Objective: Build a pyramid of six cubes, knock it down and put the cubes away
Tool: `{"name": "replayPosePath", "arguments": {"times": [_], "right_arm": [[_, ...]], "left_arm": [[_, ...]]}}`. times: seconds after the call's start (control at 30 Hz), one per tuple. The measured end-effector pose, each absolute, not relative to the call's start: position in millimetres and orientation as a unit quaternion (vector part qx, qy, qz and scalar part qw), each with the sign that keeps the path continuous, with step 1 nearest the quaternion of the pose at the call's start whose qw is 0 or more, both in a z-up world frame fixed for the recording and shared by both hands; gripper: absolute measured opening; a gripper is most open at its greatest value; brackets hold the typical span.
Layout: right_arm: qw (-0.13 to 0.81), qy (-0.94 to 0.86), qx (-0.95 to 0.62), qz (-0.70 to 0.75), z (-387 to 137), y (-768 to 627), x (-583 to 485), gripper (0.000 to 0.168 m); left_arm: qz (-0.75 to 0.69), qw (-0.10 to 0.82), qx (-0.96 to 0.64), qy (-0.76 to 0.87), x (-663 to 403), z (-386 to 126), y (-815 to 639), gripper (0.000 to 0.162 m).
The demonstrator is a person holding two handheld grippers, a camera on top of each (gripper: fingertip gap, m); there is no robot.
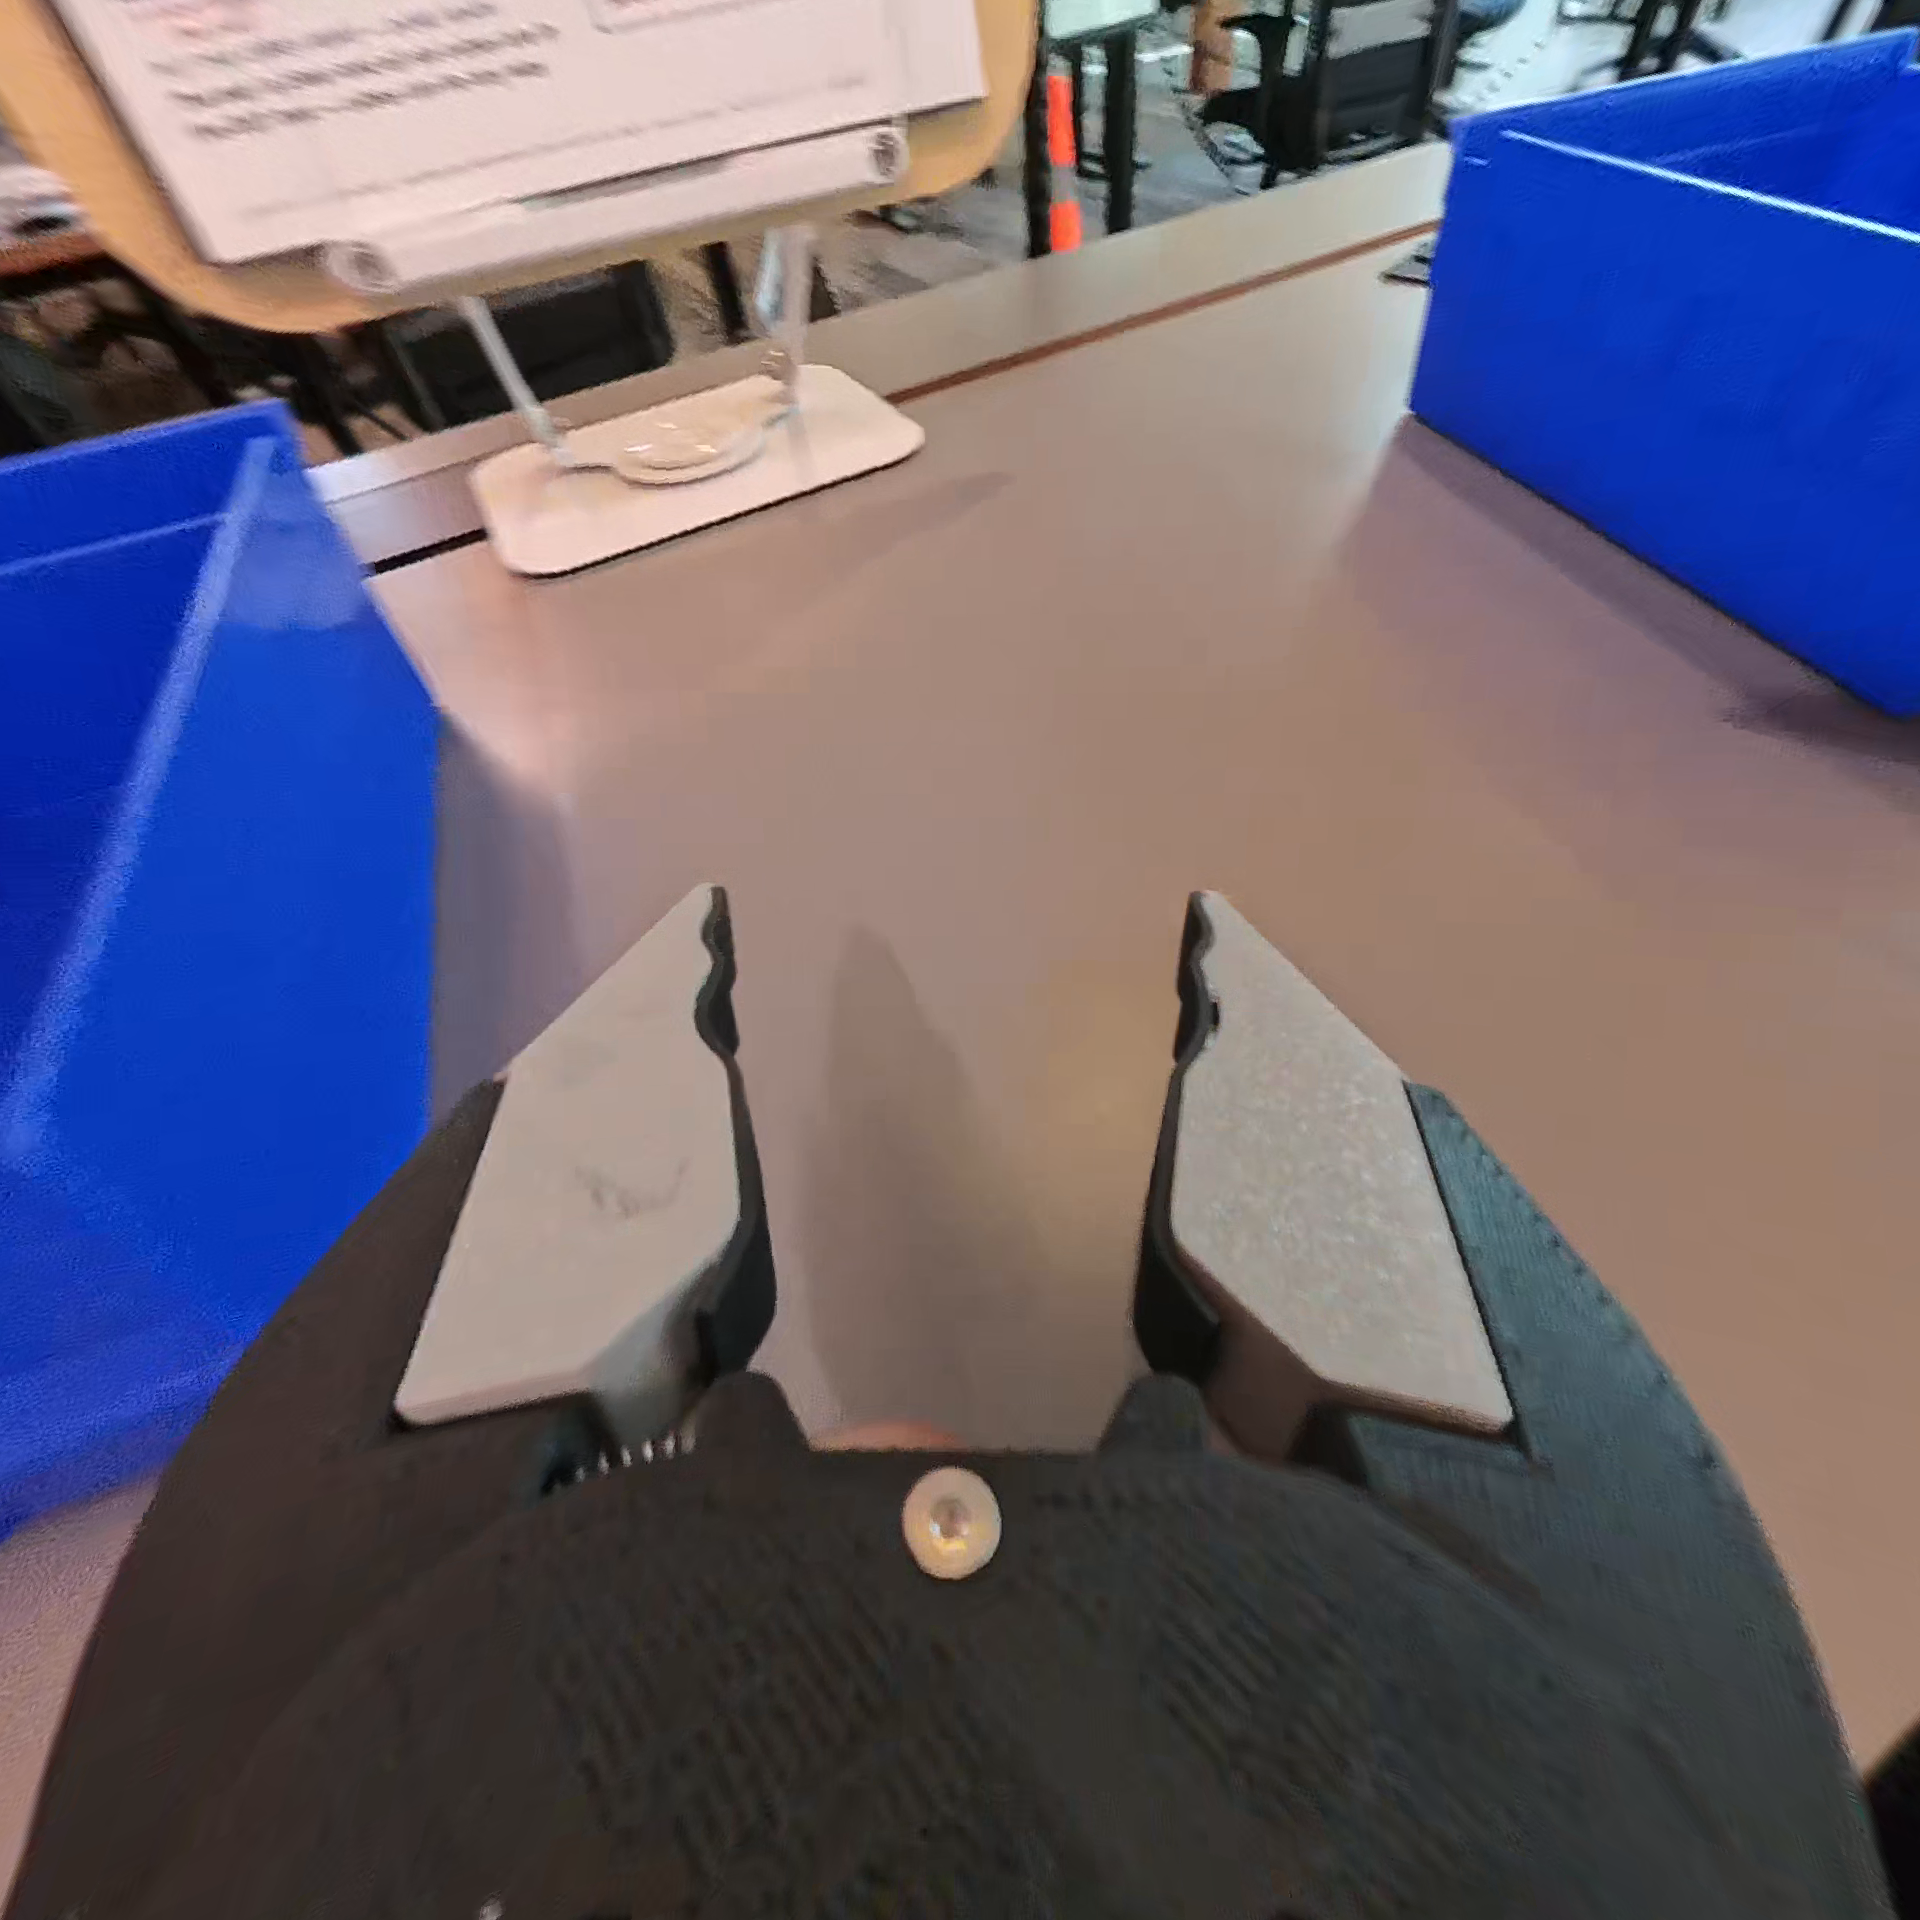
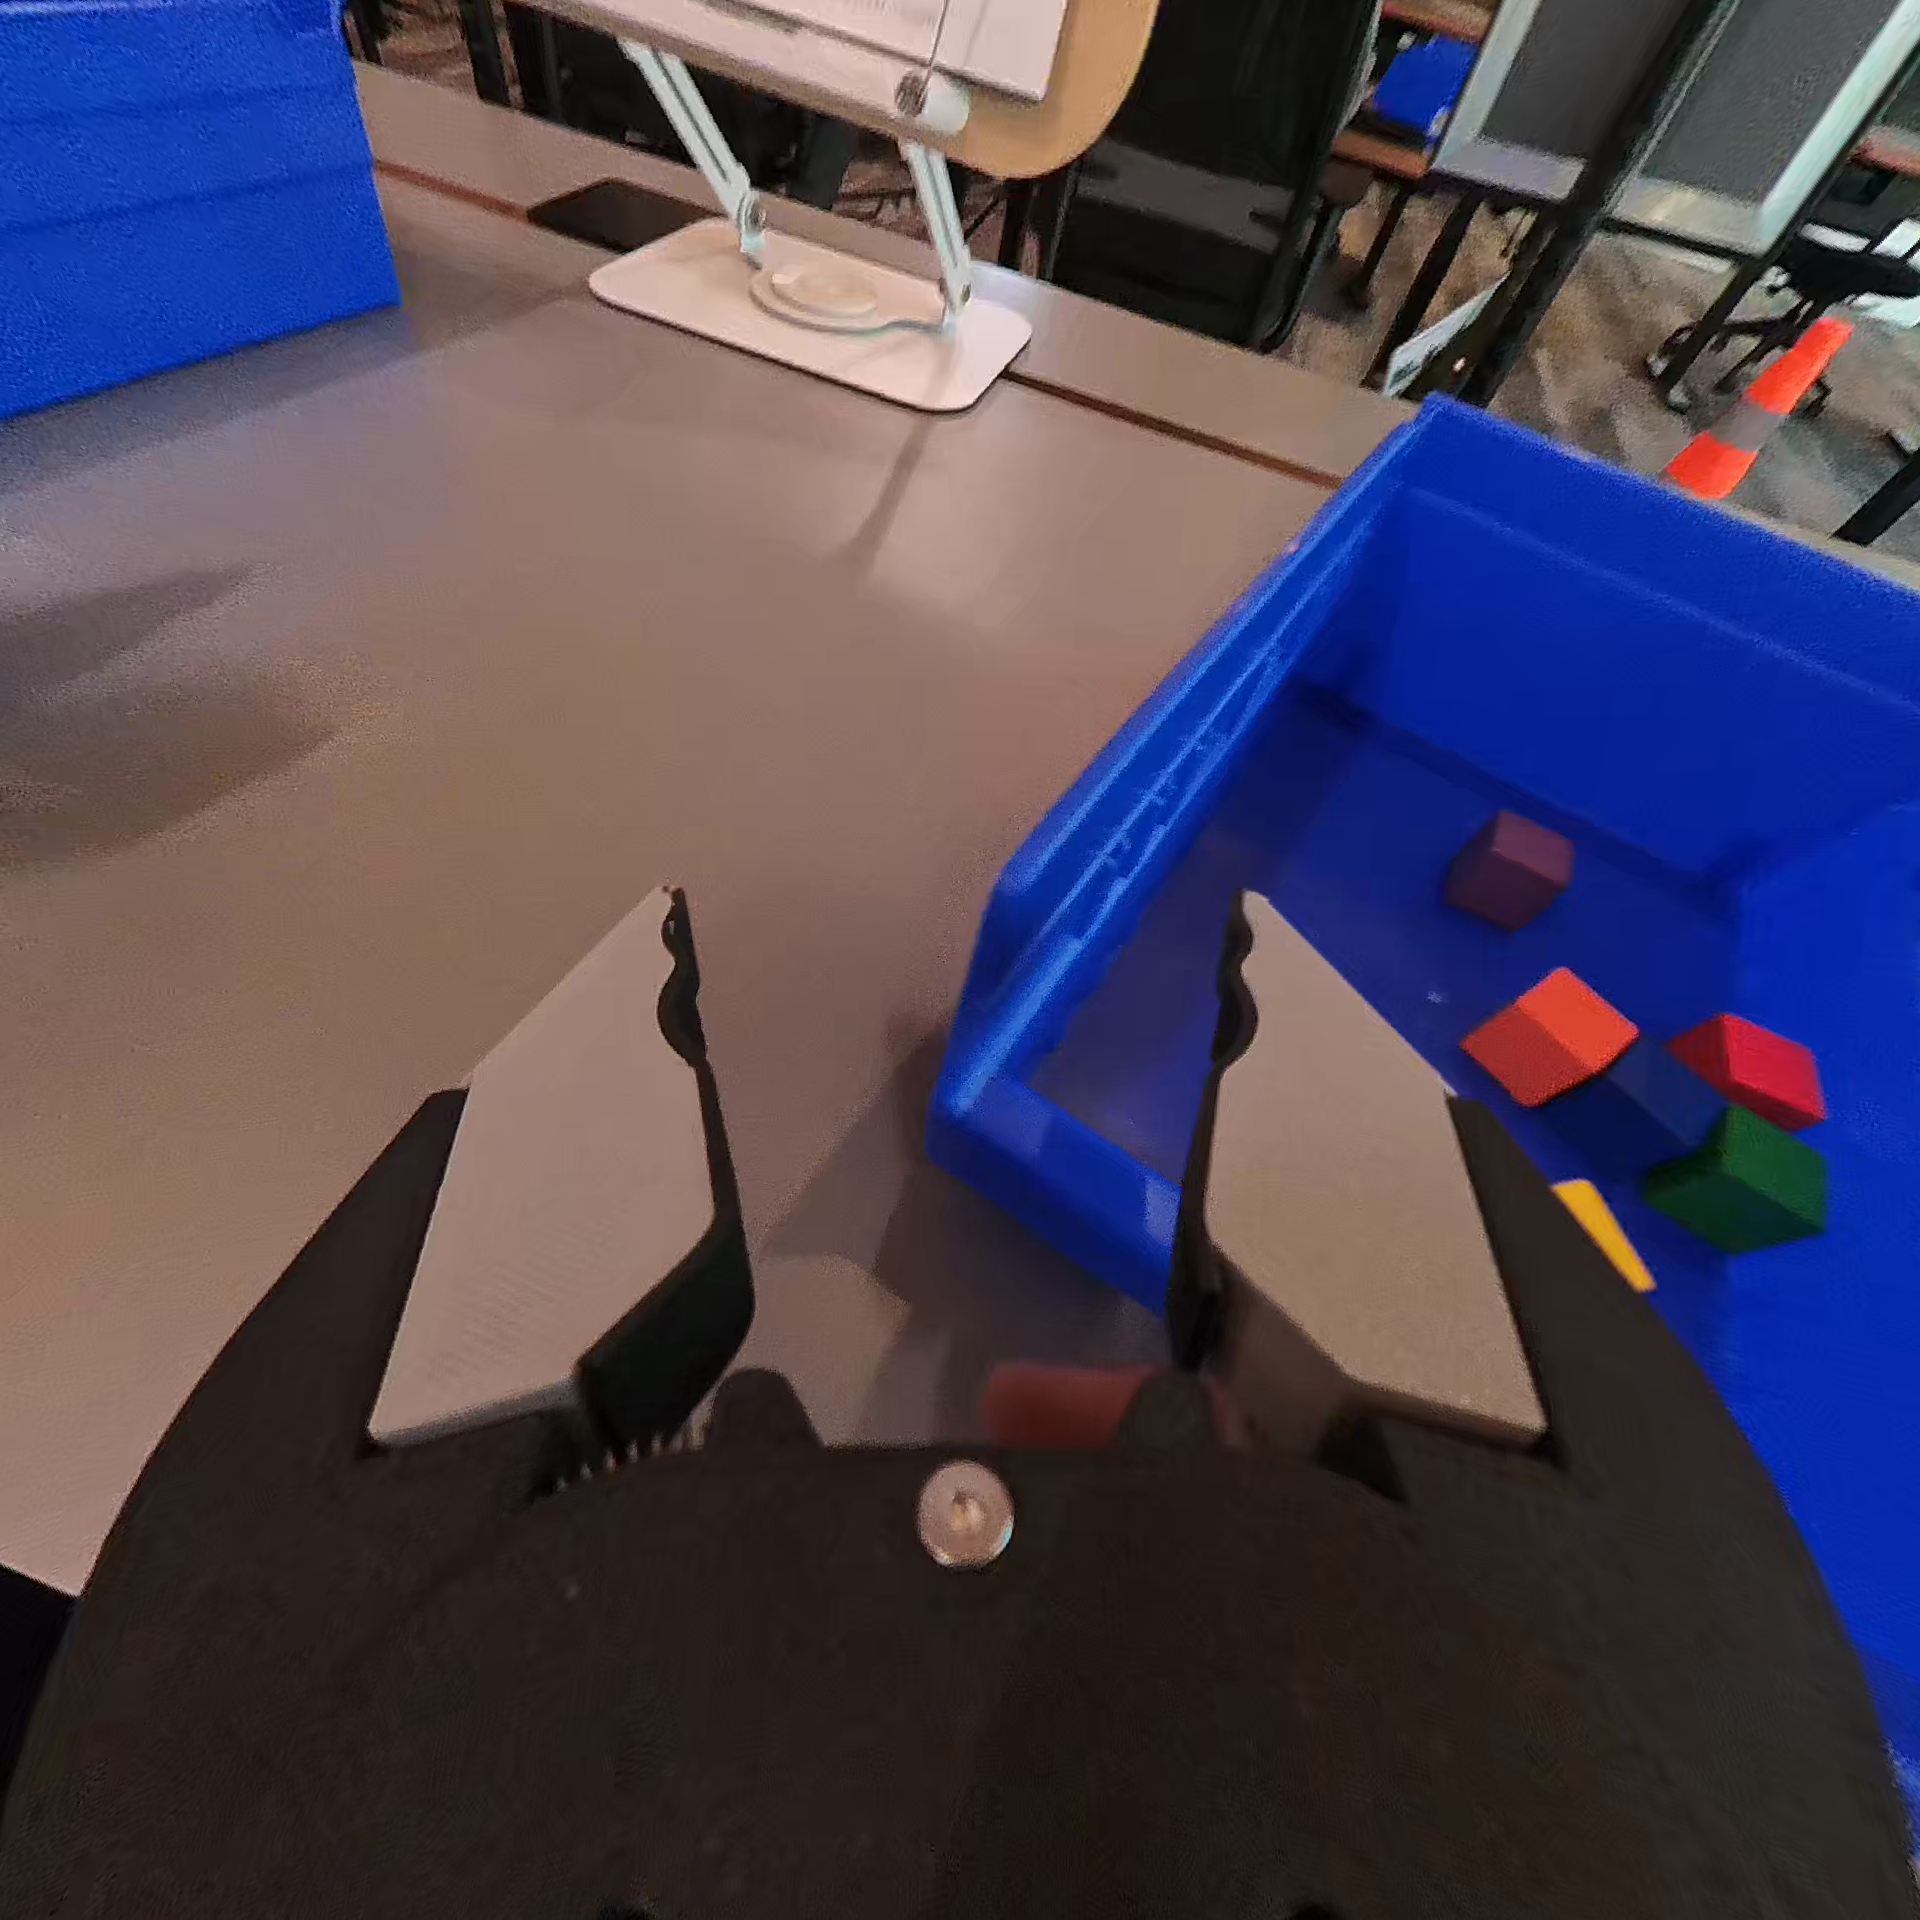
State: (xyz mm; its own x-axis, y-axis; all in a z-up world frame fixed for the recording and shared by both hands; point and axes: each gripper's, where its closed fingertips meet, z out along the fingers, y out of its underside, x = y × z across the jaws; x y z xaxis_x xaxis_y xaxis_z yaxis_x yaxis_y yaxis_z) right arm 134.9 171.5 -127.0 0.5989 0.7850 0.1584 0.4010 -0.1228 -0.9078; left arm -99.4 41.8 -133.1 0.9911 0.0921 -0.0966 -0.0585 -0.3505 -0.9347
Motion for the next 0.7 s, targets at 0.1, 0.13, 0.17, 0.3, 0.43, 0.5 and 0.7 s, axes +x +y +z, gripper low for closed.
{"name": "replayPosePath", "arguments": {"times": [0.1,0.13,0.17,0.3,0.43,0.5,0.7], "right_arm": [[0.498,-0.413,-0.745,0.16,-140.8,183.2,126.0,0.1],[0.491,-0.414,-0.753,0.144,-145.8,190.1,125.5,0.098],[0.485,-0.414,-0.76,0.122,-150.6,198.1,127.2,0.093],[0.47,-0.411,-0.775,0.094,-158.8,214.9,128.5,0.054],[0.481,-0.423,-0.764,0.077,-157.9,215.9,129.9,0.044],[0.48,-0.426,-0.762,0.083,-159.2,215.1,130.0,0.046],[0.478,-0.436,-0.758,0.087,-163.1,214.9,129.8,0.048]], "left_arm": [[0.113,0.578,-0.807,-0.046,-126.4,-120.5,6.3,0.082],[0.13,0.577,-0.804,-0.057,-139.4,-116.2,-2.5,0.077],[0.147,0.574,-0.803,-0.069,-153.7,-113.3,-9.1,0.072],[0.125,0.533,-0.832,-0.088,-189.8,-129.0,-14.2,0.022],[0.094,0.519,-0.841,-0.12,-196.3,-135.7,-17.4,0.037],[0.063,0.531,-0.837,-0.119,-178.8,-133.1,-24.2,0.059],[0.195,0.589,-0.775,-0.122,-212.7,-84.7,-48.9,0.081]]}}
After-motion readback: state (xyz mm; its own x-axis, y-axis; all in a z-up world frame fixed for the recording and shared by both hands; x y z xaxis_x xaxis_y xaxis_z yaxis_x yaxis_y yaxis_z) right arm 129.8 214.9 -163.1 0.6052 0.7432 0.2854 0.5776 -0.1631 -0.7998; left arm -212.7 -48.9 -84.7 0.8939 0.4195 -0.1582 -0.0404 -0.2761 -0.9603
